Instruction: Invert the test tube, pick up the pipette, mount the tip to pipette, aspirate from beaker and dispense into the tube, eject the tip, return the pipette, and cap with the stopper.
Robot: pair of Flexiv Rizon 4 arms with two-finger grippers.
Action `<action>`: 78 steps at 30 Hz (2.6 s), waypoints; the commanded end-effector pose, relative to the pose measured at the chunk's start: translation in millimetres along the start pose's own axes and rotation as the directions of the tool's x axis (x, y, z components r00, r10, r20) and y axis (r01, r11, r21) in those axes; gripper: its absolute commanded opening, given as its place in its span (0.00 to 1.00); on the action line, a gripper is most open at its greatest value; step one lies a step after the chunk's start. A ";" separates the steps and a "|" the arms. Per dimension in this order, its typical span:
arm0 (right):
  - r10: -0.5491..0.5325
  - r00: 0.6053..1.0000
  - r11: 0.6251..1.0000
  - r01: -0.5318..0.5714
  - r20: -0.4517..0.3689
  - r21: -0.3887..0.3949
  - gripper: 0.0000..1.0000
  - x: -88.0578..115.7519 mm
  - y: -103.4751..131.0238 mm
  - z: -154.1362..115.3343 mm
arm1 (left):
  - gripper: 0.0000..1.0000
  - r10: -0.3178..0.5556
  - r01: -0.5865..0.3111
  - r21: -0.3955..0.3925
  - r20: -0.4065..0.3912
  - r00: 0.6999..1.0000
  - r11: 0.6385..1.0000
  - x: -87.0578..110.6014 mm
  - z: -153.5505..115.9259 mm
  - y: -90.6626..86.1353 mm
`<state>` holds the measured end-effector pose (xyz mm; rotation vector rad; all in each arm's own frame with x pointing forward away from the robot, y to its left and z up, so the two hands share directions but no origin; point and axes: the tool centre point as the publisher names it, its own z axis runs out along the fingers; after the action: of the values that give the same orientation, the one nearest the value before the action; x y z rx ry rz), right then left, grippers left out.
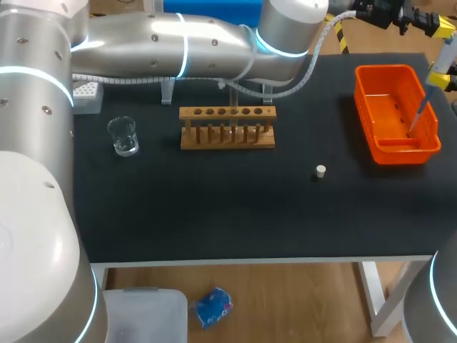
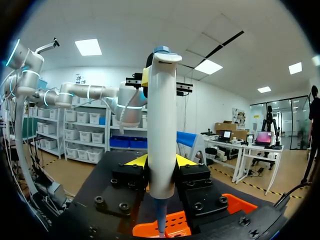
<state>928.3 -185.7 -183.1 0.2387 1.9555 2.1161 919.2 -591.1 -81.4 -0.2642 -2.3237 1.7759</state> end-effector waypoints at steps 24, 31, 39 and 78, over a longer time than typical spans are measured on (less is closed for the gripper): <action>-0.001 1.000 1.000 0.001 -0.005 0.000 0.00 -1.1 7.1 0.9 | 0.00 -0.028 0.028 -0.002 -0.003 1.000 1.000 -1.7 9.5 20.6; -0.001 1.000 1.000 0.001 -0.005 0.000 0.00 -1.1 7.1 0.9 | 0.00 -0.036 0.036 -0.002 -0.002 0.999 0.999 -1.6 10.2 23.2; -0.001 1.000 1.000 0.001 -0.005 0.000 0.00 -1.1 7.1 0.9 | 0.00 -0.011 0.011 0.022 0.011 1.000 1.000 -0.4 7.0 14.8; -0.001 1.000 1.000 0.001 -0.005 0.000 0.00 -1.1 7.1 0.9 | 0.00 0.054 -0.053 -0.022 0.004 0.999 0.998 1.8 -8.8 -24.2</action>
<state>930.0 -185.6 -177.2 0.2317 1.9554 2.1214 919.0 -589.4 -56.3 -0.3261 -2.3617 1.7815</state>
